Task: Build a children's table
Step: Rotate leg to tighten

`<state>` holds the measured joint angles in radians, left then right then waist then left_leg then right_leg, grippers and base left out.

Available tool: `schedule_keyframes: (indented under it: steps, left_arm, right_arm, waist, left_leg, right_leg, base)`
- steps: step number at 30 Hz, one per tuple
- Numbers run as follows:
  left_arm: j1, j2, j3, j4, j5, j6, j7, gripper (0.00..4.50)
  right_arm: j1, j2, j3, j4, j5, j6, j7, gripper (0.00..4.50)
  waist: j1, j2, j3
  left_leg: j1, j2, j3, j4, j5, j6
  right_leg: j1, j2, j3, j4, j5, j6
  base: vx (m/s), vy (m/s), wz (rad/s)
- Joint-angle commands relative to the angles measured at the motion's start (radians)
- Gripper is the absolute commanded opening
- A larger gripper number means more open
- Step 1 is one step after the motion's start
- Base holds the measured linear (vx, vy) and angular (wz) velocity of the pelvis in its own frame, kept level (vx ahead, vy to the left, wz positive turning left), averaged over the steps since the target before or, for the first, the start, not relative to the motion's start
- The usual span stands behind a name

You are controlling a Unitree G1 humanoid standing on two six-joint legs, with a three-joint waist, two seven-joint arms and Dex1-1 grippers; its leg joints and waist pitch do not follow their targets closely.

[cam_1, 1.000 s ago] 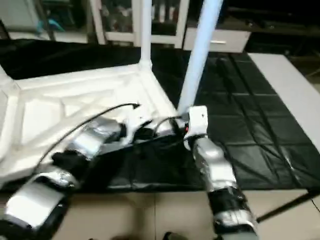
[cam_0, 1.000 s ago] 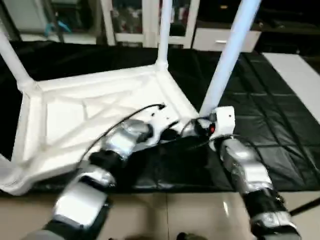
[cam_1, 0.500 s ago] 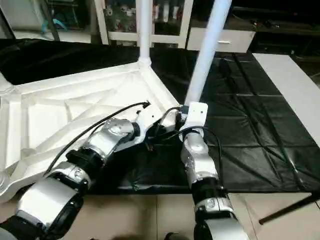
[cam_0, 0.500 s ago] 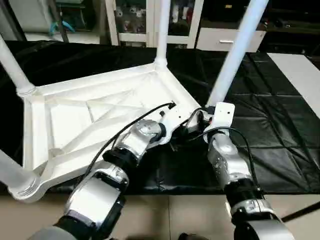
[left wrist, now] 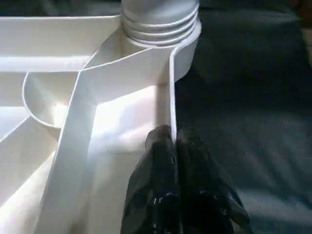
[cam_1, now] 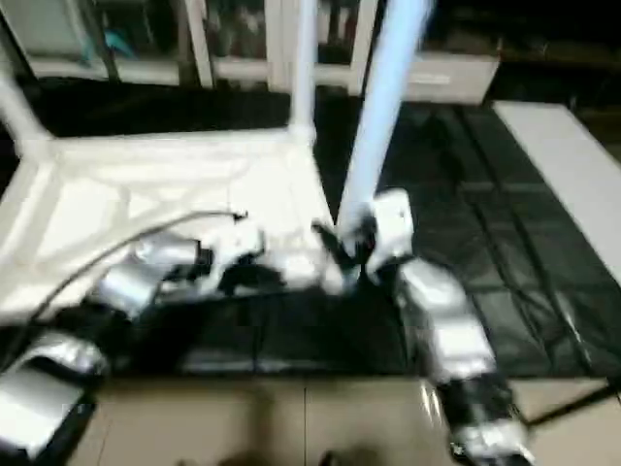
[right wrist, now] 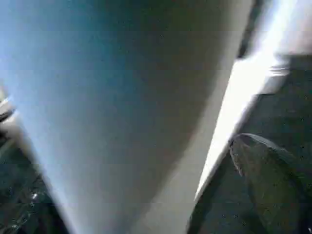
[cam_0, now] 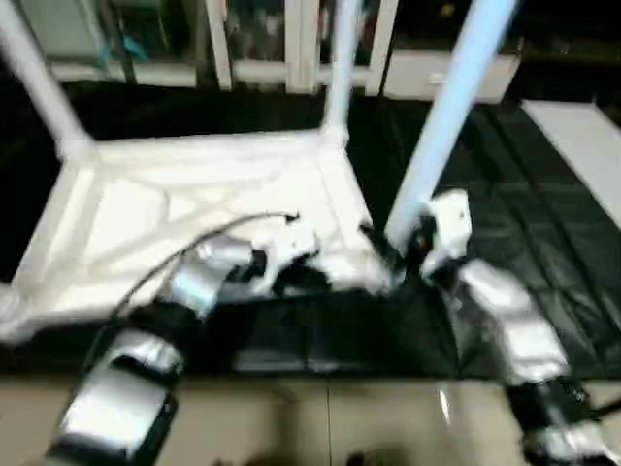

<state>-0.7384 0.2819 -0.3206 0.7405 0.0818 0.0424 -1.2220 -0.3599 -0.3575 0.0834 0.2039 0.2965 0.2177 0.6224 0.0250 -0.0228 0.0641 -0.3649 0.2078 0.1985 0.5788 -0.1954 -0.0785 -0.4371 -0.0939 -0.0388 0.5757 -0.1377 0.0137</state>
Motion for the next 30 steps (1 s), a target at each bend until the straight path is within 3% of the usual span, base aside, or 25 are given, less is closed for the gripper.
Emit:
schedule_keyframes:
  steps: [1, 4, 5, 9, 15, 19, 30]
  left_arm:
    - [0.049, -0.005, -0.085, 0.002, 0.009, 0.013, -0.138, 0.00]
    - [0.049, 0.019, -0.104, -0.018, 0.013, 0.033, -0.199, 0.00]
    - [0.049, 0.019, -0.104, -0.018, 0.013, 0.033, -0.199, 0.00]
    - [0.058, 0.037, -0.116, -0.049, 0.008, 0.049, -0.233, 0.00]
    - [0.067, 0.041, -0.118, -0.078, 0.002, 0.066, -0.242, 0.00]
    - [0.071, 0.041, -0.119, -0.092, 0.003, 0.075, -0.248, 0.00]
    - [0.075, 0.047, -0.125, -0.106, 0.000, 0.086, -0.250, 0.00]
  right_arm:
    - [0.010, -0.054, -0.012, -0.026, 0.021, 0.055, 0.070, 4.29]
    - [0.056, -0.142, 0.012, -0.082, 0.049, 0.084, 0.197, 4.29]
    - [0.056, -0.142, 0.012, -0.082, 0.049, 0.084, 0.197, 4.29]
    - [0.091, -0.194, 0.036, -0.119, 0.064, 0.119, 0.292, 4.29]
    - [0.118, -0.234, 0.093, -0.122, 0.013, 0.125, 0.330, 4.29]
    - [0.122, -0.243, 0.109, -0.121, 0.002, 0.128, 0.330, 3.85]
    - [0.127, -0.250, 0.117, -0.129, -0.010, 0.138, 0.351, 3.02]
  waist:
    - [0.001, -0.005, -0.051]
    - [0.003, -0.006, -0.054]
    - [0.009, -0.005, -0.054]
    - [0.013, -0.008, -0.052]
    - [0.012, -0.009, -0.049]
    - [0.012, -0.010, -0.051]
    - [0.009, -0.009, -0.050]
  left_leg:
    - [0.010, 0.022, 0.002, -0.070, -0.233, 0.088]
    - [0.007, 0.018, 0.000, -0.069, -0.223, 0.076]
    - [0.011, 0.020, 0.002, -0.067, -0.223, 0.080]
    - [0.006, 0.020, 0.002, -0.068, -0.232, 0.083]
    - [0.007, 0.020, -0.001, -0.070, -0.257, 0.059]
    - [0.002, 0.019, -0.002, -0.069, -0.228, 0.067]
    - [0.002, 0.019, -0.003, -0.069, -0.232, 0.068]
  right_leg:
    - [0.054, -0.026, 0.029, -0.058, -0.229, -0.246]
    - [0.056, -0.027, 0.029, -0.056, -0.219, -0.251]
    - [0.056, -0.029, 0.030, -0.056, -0.212, -0.255]
    - [0.057, -0.032, 0.030, -0.059, -0.245, -0.251]
    - [0.052, -0.032, 0.030, -0.066, -0.319, -0.222]
    - [0.056, -0.030, 0.028, -0.059, -0.266, -0.230]
    - [0.057, -0.031, 0.028, -0.060, -0.273, -0.230]
  base:
    - [0.000, 0.000, 0.00]
    - [0.000, 0.000, 0.00]
    - [0.000, 0.000, 0.00]
    - [0.000, 0.000, 0.00]
    - [0.000, 0.000, 0.00]
    - [0.000, 0.000, 0.00]
    - [0.000, 0.000, 0.00]
